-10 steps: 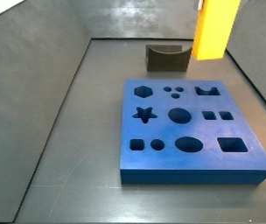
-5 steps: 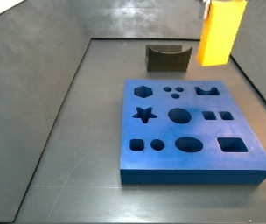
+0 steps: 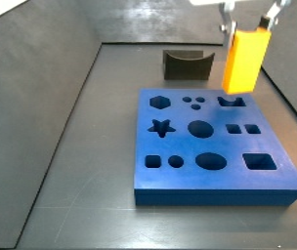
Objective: Pick up the arch object. Move up. Place the arch object on the fixture. Regrasp the arch object. Move to above the board. Insert the arch object.
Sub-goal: Insert the arch object.
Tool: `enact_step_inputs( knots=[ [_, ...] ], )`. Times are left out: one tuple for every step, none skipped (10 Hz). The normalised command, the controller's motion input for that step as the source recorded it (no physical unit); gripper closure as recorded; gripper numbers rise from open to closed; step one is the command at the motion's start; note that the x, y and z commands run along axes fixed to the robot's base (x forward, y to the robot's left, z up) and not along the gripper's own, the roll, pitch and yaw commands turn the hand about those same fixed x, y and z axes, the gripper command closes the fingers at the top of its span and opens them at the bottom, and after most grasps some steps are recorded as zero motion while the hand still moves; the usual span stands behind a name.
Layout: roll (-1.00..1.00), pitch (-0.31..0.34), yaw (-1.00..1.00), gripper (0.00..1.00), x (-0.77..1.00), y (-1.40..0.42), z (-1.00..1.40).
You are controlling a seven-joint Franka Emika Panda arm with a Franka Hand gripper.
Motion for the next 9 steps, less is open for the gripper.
enact_step_inputs(
  knots=[
    [-0.02,0.0,0.0,1.0,0.41,0.02,0.0],
    [-0.01,-0.029,0.0,1.0,0.0,0.0,0.0],
    [0.0,-0.016,0.0,1.0,-0.01,0.02,-0.2],
    [0.13,-0.013,-0.02,1.0,0.0,0.0,-0.45],
    [0.0,-0.014,0.0,1.0,0.0,0.0,-0.1],
    [0.0,0.0,0.0,1.0,0.0,0.0,-0.03],
    [0.11,0.0,-0.07,1.0,-0.2,0.0,-0.28],
    [0.1,0.0,-0.1,1.0,-0.19,0.01,-0.13],
    [0.0,0.0,0.0,1.0,0.0,0.0,-0.02]
  ],
)
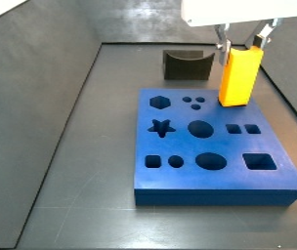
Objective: Pick up the arch object. Move up. Place the arch object on the fixture. Regrasp the arch object. Move to above the board. Insert the arch object.
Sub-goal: Insert the arch object.
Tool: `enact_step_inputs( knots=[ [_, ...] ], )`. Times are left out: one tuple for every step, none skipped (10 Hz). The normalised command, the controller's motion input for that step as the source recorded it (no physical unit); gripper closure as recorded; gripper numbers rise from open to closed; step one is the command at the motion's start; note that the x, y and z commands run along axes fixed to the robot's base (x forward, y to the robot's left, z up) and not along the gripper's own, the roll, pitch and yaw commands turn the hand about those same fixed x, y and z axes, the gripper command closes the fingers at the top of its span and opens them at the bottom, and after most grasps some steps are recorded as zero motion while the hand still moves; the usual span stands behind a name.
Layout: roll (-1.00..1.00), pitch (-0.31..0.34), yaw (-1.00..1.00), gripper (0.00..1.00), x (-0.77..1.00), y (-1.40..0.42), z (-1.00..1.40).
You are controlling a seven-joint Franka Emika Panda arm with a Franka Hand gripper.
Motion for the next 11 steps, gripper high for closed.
enact_step_inputs(
  knots=[
    [0.0,0.0,-0.19,1.0,0.0,0.0,-0.02],
    [0.0,0.016,-0.29,1.0,0.34,0.06,-0.04],
    [0.0,0.059,-0.24,1.0,0.3,0.01,0.0],
    [0.0,0.0,0.0,1.0,0.0,0.0,-0.05],
    [0.0,-0.004,0.0,1.0,0.0,0.01,-0.08],
    [0.0,0.0,0.0,1.0,0.0,0.11,-0.16],
    [0.0,-0.034,0.0,1.0,0.0,0.13,-0.13],
    [0.0,-0.029,0.0,1.0,-0.03,0.0,0.0],
    [0.0,0.0,0.0,1.0,-0.04,0.04,-0.08],
    [0.01,0.0,0.0,1.0,-0.03,0.08,-0.09],
    [0.0,0.006,0.0,1.0,0.0,0.11,-0.04]
  ],
)
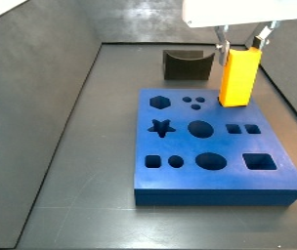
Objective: Pick up the arch object. Move up. Place the arch object on the fixture. Regrasp the arch object. Move to above the board. Insert the arch object.
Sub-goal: Insert the arch object.
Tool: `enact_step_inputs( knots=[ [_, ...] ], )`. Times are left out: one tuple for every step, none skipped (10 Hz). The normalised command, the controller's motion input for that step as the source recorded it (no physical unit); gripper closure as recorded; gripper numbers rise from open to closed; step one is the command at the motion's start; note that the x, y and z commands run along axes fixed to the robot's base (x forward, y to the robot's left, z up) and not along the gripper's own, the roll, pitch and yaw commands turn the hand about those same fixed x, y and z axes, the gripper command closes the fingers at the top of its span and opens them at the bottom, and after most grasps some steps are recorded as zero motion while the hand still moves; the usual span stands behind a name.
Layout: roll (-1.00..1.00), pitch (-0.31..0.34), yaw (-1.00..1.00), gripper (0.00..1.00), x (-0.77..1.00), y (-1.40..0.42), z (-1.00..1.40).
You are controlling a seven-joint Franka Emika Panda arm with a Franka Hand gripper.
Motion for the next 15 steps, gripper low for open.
enact_step_inputs(
  knots=[
    [0.0,0.026,0.0,1.0,0.02,0.12,-0.03],
    [0.0,0.041,0.0,1.0,0.11,0.1,0.0],
    [0.0,0.063,0.0,1.0,0.17,0.1,0.0],
    [0.0,0.0,0.0,1.0,0.0,0.0,0.0],
    [0.05,-0.017,0.0,1.0,0.0,-0.03,-0.17],
    [0.07,-0.024,0.0,1.0,0.0,-0.07,-0.2],
    [0.09,-0.023,0.0,1.0,0.0,-0.11,-0.21],
    [0.12,-0.036,0.0,1.0,0.0,-0.16,-0.26],
    [0.18,-0.027,0.0,1.0,0.0,-0.21,-0.35],
    [0.27,-0.071,0.0,1.0,0.0,-0.26,-0.58],
    [0.3,-0.119,0.0,1.0,0.0,-0.25,-0.7],
    [0.3,-0.114,0.0,1.0,0.0,-0.25,-0.7],
    [0.32,-0.11,0.0,1.0,0.0,-0.2,-0.67],
    [0.0,0.004,0.0,1.0,0.0,0.0,0.0],
    [0.03,0.0,-0.02,1.0,-0.08,0.0,0.0]
  ],
)
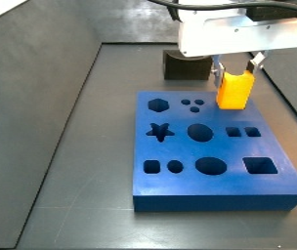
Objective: Pick up the arch object. Move up. Place the arch object on the fixture. Regrasp the arch object. Move to above the board. Insert the arch object.
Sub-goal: Insert the arch object.
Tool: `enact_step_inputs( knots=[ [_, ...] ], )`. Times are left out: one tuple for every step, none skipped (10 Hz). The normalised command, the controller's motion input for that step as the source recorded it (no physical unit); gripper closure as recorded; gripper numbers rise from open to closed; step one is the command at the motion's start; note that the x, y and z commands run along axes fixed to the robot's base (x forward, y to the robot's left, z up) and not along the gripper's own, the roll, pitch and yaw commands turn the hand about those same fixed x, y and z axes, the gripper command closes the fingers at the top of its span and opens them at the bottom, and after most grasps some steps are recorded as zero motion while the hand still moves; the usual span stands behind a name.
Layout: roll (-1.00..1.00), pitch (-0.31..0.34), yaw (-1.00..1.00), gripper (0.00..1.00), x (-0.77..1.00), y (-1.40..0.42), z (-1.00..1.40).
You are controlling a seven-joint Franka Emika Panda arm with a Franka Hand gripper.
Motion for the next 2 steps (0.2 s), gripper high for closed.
enact_step_inputs(
  knots=[
    [0.03,0.004,-0.03,1.0,0.0,0.0,0.0],
    [0.0,0.0,0.0,1.0,0.0,0.0,0.0]
  ],
)
